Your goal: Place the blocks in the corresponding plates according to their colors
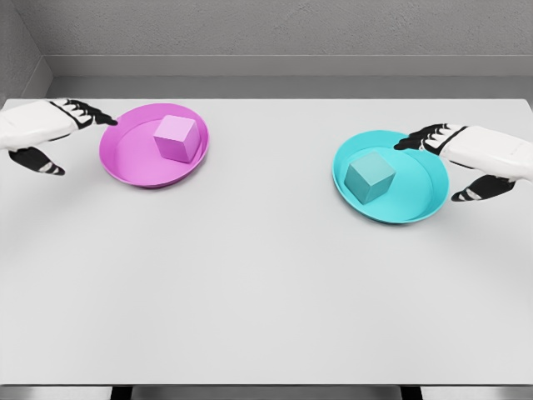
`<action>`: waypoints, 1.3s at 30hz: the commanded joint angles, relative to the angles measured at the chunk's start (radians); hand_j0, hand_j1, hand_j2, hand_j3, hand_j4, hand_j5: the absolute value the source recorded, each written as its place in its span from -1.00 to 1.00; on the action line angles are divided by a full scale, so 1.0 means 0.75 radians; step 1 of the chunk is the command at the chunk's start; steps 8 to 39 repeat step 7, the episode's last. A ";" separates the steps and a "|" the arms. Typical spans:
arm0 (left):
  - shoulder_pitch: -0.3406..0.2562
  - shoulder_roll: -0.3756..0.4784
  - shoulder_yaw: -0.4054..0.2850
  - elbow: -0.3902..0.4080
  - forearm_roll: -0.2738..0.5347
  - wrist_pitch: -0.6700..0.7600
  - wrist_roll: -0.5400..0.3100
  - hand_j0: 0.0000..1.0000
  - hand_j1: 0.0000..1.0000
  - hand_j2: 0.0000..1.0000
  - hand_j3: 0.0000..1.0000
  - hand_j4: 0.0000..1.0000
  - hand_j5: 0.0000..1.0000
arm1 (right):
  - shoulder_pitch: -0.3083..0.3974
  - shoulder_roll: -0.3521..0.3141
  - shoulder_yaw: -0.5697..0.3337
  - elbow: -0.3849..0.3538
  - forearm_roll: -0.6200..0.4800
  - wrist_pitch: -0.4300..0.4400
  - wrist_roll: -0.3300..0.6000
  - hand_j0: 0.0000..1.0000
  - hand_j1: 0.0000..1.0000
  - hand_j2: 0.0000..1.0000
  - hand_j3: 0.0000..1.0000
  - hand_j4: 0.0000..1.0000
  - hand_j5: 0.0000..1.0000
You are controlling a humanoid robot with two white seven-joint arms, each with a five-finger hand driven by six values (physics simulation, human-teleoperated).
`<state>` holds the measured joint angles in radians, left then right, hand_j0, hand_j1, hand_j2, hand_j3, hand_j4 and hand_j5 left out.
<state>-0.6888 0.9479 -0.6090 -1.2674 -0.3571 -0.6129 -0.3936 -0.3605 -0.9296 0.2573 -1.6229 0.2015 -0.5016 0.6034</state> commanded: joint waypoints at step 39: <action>0.029 0.021 0.045 -0.034 0.010 0.003 -0.001 1.00 1.00 1.00 1.00 1.00 1.00 | 0.000 -0.004 -0.001 -0.004 -0.007 0.008 -0.001 1.00 1.00 1.00 1.00 1.00 1.00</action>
